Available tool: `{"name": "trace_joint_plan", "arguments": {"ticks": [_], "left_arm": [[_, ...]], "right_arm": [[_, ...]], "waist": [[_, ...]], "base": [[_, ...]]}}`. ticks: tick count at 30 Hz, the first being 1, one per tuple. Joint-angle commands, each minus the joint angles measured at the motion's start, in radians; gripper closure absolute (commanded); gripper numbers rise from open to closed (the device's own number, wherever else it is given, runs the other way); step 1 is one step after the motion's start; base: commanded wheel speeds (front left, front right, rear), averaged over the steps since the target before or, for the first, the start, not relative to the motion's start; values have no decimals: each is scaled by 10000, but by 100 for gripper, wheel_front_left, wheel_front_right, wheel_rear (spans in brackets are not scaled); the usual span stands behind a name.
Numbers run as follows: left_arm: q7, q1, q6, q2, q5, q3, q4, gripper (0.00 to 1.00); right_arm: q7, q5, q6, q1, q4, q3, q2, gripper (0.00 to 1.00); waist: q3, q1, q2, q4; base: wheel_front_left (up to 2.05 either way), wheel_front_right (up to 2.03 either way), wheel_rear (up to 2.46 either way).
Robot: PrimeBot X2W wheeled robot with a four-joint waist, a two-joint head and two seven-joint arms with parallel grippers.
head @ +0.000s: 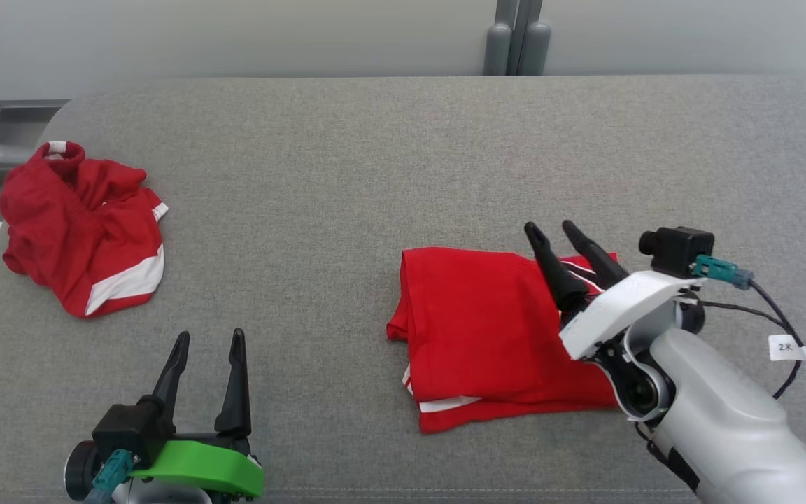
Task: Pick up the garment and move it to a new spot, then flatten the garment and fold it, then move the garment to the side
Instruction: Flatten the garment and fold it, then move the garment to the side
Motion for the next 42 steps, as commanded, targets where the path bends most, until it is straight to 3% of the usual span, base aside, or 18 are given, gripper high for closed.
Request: {"name": "trace_joint_plan", "arguments": {"ticks": [1, 11, 24, 39, 42], "left_arm": [[1, 83, 17, 19, 69, 57, -66, 0], [1, 242, 69, 18, 167, 310, -229, 0], [1, 82, 77, 18, 251, 459, -364, 0], [1, -119, 89, 18, 180, 382, -272, 0], [1, -138, 93, 18, 157, 408, -244, 0]], "right_arm": [[-75, -216, 3, 153, 32, -224, -247, 0], [386, -916, 3, 843, 349, -1322, -1124, 0], [1446, -1093, 3, 1329, 932, -1570, -533, 0], [1787, -698, 2, 748, 2254, -1329, -85, 0], [1851, -537, 2, 674, 2469, -1203, -29, 88]], "waist": [[-20, 0, 0, -79], [-78, 0, 0, -306], [160, 0, 0, -460], [476, 0, 0, -258], [501, 0, 0, -245]], "base": [[0, 0, 0], [0, 0, 0], [0, 0, 0], [0, 0, 0], [0, 0, 0]]}}
